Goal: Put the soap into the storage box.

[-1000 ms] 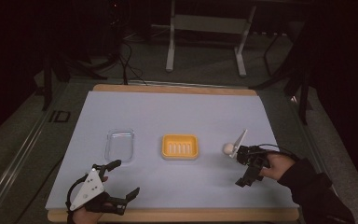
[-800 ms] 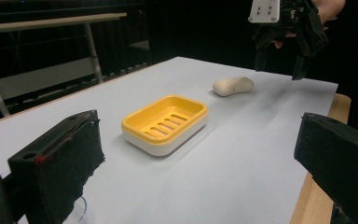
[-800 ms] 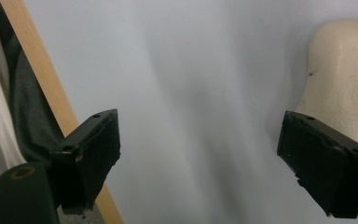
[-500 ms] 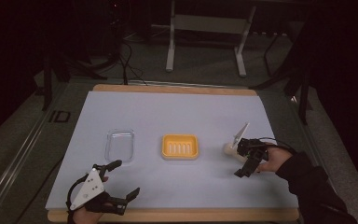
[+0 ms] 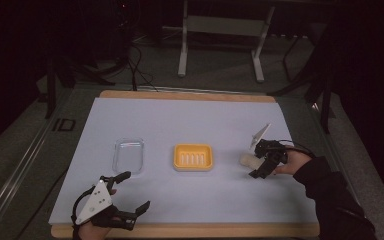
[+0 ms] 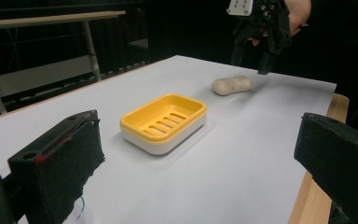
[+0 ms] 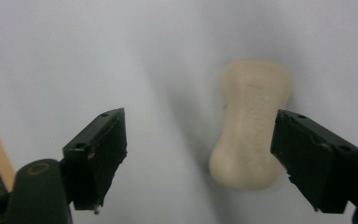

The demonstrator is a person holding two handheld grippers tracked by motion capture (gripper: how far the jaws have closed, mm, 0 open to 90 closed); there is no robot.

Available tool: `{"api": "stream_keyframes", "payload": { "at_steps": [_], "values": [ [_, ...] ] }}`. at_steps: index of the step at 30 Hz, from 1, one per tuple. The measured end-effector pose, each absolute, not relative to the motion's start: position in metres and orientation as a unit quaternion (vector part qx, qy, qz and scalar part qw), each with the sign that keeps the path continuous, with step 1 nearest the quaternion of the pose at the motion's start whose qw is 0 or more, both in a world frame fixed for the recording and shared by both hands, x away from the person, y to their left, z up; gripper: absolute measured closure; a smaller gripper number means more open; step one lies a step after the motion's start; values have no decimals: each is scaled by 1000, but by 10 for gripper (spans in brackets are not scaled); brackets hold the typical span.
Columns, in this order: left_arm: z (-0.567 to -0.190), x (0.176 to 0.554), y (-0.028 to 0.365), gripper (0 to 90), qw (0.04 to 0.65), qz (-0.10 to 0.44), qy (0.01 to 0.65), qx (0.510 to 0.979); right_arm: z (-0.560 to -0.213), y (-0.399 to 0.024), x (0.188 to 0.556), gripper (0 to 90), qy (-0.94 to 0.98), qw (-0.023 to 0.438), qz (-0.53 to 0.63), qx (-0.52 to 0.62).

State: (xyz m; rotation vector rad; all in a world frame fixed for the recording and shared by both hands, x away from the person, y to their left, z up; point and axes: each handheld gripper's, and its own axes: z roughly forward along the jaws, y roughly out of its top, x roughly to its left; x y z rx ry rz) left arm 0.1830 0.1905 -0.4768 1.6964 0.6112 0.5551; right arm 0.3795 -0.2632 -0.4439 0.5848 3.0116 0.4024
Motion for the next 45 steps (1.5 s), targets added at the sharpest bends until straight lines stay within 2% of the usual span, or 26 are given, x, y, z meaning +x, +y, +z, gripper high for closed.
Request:
{"api": "stream_keyframes", "payload": {
  "at_steps": [7, 16, 21, 29, 34, 43, 45],
  "values": [
    [-477, 183, 191, 11, 589, 237, 263, 727, -449, -268, 390, 225, 973, 35, 131, 188],
    [-477, 183, 191, 11, 590, 236, 262, 726, -460, -279, 397, 326, 969, 45, 165, 176],
    [-477, 183, 190, 11, 590, 236, 261, 727, -471, -281, 403, 325, 968, 53, 165, 183],
    [-477, 184, 191, 11, 589, 236, 263, 727, -487, -282, 411, 356, 966, 24, 161, 199],
    [-477, 184, 191, 11, 588, 237, 262, 728, -494, -283, 412, 408, 969, 31, 151, 195],
    [-477, 184, 191, 11, 587, 237, 263, 728, -501, -282, 411, 427, 971, 44, 141, 187],
    [-478, 184, 190, 12, 588, 236, 264, 727, -500, -281, 412, 467, 971, 35, 138, 192]
  ]
}}
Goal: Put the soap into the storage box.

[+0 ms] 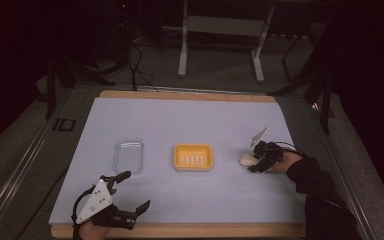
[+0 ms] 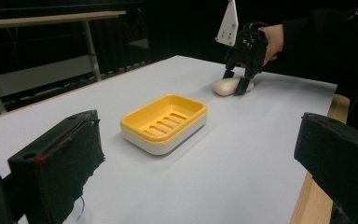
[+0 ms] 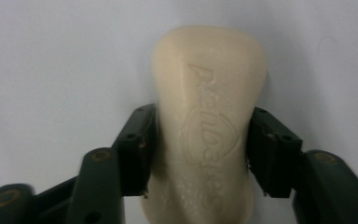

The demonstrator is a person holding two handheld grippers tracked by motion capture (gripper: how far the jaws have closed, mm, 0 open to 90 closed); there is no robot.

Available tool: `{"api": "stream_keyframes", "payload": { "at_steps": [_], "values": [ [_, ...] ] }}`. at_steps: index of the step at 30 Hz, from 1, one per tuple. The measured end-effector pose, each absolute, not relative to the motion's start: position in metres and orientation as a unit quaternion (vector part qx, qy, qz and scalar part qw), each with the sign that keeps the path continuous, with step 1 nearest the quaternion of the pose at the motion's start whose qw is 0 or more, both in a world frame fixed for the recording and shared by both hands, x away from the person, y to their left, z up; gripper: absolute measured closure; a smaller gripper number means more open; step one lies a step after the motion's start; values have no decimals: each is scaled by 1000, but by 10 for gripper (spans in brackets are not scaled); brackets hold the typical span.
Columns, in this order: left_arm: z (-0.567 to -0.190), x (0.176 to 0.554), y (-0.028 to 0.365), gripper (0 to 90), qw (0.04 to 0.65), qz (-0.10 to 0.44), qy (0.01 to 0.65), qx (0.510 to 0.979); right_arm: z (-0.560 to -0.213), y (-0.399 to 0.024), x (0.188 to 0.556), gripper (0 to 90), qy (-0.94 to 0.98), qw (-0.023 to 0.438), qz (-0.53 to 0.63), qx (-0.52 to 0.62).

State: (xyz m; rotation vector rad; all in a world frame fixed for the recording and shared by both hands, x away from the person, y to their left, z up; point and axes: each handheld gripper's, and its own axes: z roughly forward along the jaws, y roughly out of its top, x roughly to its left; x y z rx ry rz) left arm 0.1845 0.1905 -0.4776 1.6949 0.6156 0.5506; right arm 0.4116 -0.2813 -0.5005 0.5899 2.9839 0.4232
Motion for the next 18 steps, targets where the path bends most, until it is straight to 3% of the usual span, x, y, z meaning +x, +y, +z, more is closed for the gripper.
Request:
{"api": "stream_keyframes", "payload": {
  "at_steps": [18],
  "values": [
    [-478, 185, 190, 11, 588, 236, 265, 726, -486, -270, 413, 494, 977, 13, 103, 186]
  ]
}}
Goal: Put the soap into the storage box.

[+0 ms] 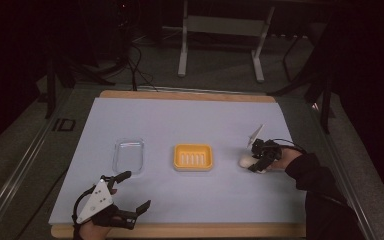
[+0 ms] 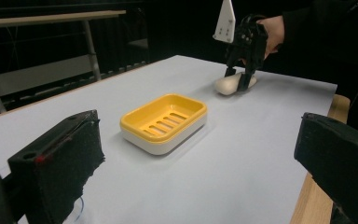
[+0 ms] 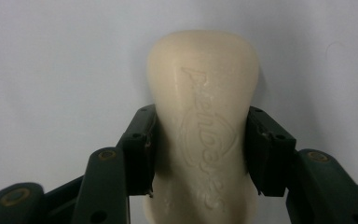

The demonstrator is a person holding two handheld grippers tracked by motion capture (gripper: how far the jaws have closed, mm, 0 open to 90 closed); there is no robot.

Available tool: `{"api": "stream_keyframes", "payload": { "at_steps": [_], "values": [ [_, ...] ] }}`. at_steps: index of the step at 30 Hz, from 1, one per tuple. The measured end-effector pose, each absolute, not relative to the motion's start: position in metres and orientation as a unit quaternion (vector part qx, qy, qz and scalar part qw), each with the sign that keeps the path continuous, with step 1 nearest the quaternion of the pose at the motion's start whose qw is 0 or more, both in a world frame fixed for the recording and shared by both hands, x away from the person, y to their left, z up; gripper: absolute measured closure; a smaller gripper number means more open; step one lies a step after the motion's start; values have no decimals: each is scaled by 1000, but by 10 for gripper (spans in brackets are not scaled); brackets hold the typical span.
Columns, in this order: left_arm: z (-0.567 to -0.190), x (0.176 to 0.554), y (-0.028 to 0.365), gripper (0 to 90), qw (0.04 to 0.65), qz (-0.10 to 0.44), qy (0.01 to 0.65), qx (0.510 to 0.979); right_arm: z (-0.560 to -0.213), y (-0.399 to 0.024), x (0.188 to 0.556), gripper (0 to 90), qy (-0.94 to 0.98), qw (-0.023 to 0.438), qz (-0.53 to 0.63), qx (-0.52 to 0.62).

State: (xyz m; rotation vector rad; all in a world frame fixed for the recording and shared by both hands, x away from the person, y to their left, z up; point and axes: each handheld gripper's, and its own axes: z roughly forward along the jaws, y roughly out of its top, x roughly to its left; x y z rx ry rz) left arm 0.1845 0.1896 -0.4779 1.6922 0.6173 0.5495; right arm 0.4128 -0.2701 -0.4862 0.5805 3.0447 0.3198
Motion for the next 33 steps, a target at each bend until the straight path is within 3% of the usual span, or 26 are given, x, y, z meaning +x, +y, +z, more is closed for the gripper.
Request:
{"api": "stream_keyframes", "payload": {
  "at_steps": [33],
  "values": [
    [-478, 185, 191, 11, 589, 238, 267, 725, -413, -245, 412, 496, 984, 39, 126, 122]
  ]
}}
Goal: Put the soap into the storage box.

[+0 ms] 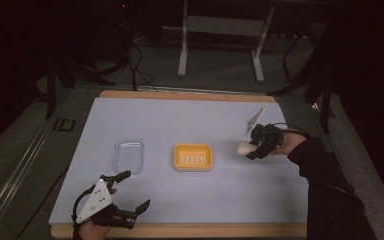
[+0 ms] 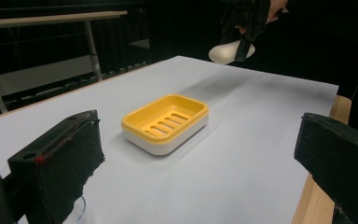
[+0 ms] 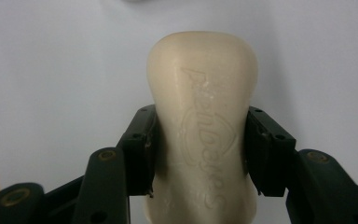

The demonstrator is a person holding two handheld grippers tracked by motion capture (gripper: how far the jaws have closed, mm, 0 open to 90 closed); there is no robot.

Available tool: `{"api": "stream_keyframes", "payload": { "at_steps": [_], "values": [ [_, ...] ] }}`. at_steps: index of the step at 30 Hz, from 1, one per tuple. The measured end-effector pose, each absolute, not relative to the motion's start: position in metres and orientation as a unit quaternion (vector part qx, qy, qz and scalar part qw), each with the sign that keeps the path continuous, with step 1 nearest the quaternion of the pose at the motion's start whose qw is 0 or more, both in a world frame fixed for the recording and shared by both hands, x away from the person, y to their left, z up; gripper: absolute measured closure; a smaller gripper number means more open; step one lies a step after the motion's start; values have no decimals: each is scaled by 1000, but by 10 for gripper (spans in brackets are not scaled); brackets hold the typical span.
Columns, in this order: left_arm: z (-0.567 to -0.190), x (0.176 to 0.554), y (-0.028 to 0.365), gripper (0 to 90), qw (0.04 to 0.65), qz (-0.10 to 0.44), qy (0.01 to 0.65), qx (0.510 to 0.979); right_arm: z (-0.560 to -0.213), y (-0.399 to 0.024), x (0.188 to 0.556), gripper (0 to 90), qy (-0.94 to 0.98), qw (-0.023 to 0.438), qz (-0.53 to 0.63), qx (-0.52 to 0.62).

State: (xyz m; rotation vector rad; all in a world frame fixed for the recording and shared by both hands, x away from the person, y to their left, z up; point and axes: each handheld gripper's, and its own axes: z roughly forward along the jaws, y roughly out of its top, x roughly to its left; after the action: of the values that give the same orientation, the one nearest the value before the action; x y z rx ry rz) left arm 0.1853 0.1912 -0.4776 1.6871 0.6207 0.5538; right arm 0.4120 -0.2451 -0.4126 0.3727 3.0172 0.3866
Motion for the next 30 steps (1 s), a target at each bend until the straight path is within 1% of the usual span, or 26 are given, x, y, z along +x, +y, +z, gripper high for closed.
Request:
{"api": "stream_keyframes", "payload": {
  "at_steps": [14, 17, 30],
  "values": [
    [-478, 185, 190, 11, 589, 236, 264, 726, -395, -220, 408, 495, 988, 49, 128, 74],
    [-478, 184, 190, 11, 589, 235, 264, 726, -390, -208, 408, 495, 989, 53, 128, 52],
    [-477, 184, 190, 11, 591, 234, 262, 726, -385, -174, 410, 495, 990, 46, 133, 14]
  ]
}}
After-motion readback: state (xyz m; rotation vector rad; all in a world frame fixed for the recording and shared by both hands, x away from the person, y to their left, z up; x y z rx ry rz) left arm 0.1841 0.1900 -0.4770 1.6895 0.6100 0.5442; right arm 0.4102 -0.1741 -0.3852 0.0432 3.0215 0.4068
